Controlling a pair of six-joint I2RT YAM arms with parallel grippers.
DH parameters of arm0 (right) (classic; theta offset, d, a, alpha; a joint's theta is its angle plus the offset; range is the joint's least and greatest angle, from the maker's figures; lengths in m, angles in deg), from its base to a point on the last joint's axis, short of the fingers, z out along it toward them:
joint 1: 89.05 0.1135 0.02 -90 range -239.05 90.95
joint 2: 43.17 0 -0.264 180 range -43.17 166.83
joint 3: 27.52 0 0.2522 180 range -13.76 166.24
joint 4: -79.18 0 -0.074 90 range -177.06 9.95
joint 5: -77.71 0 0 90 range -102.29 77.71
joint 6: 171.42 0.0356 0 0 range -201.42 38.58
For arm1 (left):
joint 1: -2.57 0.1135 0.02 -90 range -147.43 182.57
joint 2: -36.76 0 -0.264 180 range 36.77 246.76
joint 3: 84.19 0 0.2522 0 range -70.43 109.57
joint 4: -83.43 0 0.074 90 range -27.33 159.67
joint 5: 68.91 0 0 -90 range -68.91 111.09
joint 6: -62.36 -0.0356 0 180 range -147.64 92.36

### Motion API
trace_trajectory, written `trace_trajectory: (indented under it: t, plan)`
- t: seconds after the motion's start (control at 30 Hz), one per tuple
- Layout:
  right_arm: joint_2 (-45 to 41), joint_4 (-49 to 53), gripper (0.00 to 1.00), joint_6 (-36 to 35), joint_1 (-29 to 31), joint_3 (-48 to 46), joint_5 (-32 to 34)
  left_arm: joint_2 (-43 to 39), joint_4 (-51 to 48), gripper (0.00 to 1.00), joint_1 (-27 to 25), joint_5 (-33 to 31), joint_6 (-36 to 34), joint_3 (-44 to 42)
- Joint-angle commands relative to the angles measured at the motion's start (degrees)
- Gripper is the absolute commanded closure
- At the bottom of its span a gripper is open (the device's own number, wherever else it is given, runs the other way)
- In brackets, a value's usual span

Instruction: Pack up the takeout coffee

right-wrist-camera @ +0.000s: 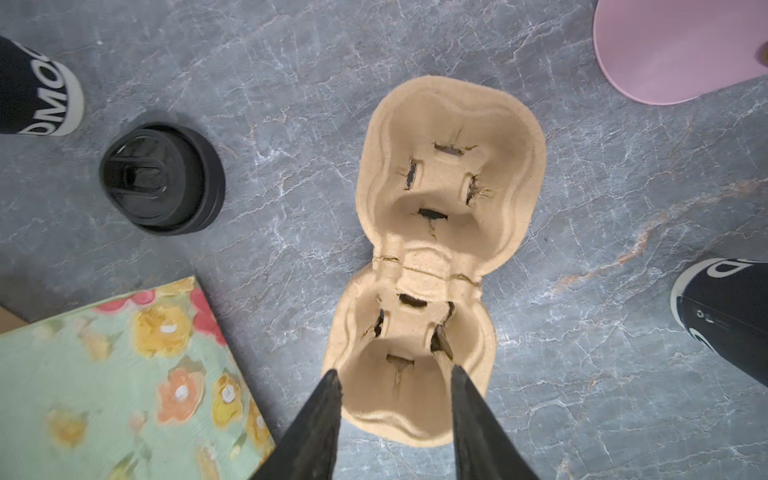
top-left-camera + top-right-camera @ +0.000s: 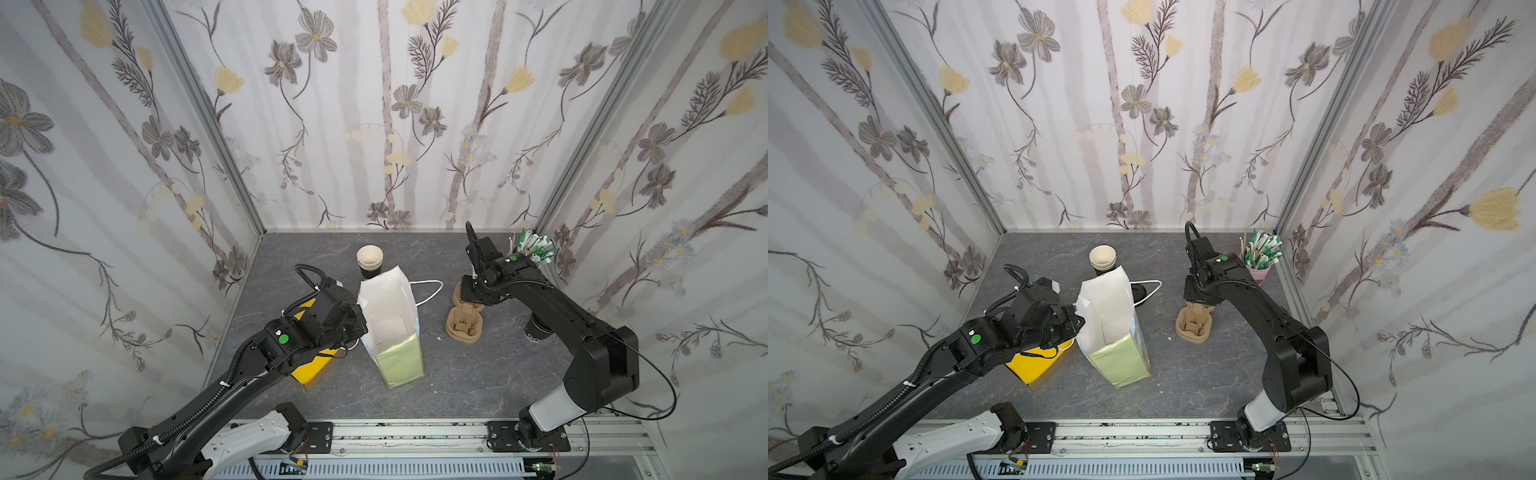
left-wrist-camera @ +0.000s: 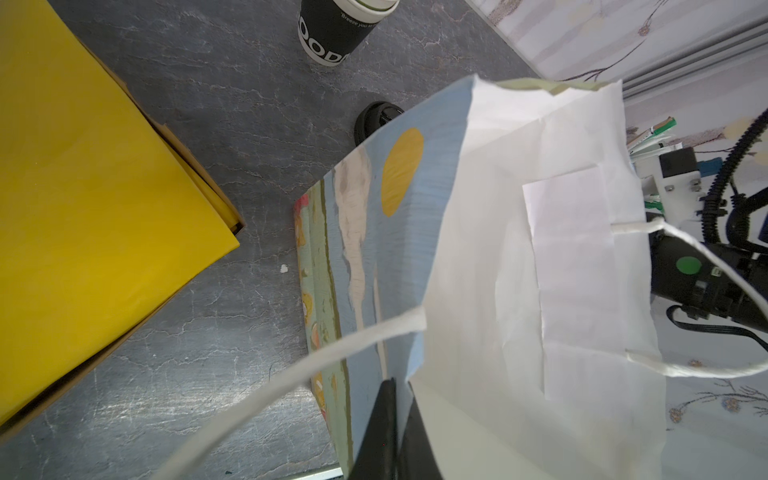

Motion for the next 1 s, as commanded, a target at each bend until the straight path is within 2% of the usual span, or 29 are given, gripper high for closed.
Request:
trace_trajectory:
  t: [0.0,0.43,0.97]
  plan:
    - [1.7,-4.2,0.56,2.4,-0.1,-0.9,2.1,-0.6,0.3,1.0,0.0,-1.3,-0.3,-0.4]
    - [10.7,-8.0,0.54,2.8,-1.2,-1.2,5.4,1.4,0.4,1.0,0.0,-1.3,-1.3,0.6]
    - [11.9,-13.1,0.57,4.4,-1.3,-5.9,0.9,0.5,0.5,1.0,0.1,-1.4,0.8,-0.7]
